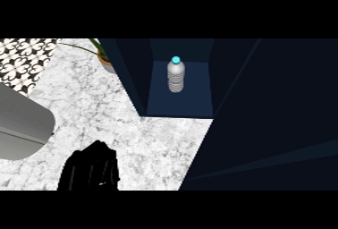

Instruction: Pick up the bottled water, place it into the cabinet and close the cabinet

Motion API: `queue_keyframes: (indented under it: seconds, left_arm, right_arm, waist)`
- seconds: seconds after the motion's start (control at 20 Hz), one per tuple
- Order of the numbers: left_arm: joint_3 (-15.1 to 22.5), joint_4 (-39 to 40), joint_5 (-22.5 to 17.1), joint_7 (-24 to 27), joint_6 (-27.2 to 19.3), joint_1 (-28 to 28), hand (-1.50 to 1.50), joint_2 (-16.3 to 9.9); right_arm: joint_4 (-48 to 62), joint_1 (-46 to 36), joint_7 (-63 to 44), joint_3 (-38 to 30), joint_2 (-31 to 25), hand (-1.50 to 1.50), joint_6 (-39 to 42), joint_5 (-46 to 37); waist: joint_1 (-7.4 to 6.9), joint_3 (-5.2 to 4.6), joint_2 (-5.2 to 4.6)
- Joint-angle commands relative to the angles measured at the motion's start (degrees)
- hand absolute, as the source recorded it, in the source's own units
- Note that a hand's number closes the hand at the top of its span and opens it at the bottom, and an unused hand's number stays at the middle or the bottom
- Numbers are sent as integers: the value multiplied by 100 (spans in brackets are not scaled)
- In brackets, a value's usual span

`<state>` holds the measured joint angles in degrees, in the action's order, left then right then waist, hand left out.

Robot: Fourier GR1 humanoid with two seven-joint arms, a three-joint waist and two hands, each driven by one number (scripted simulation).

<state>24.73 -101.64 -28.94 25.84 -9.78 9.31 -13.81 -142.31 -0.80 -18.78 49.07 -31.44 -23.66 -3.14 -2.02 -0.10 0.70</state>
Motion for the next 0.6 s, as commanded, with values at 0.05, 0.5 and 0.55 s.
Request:
queue_keyframes:
  seconds: [0.05, 0.5, 0.55]
  left_arm:
    - [-170, -887, -78, 232, 193, 1029, 150, -516]
    - [-909, -1655, -711, 446, 829, 2162, 150, -1155]
    - [-757, -2257, -555, 370, 713, 2542, 150, -1276]
  right_arm:
    - [-618, -605, -859, 506, 560, 150, 126, -76]
    - [488, -2139, -1884, 354, 2159, 150, -165, -696]
    - [913, -2459, -1937, -99, 2406, 150, -129, -398]
  waist:
    - [16, -10, -16]
    - [87, -8, -30]
    - [-21, -4, -40]
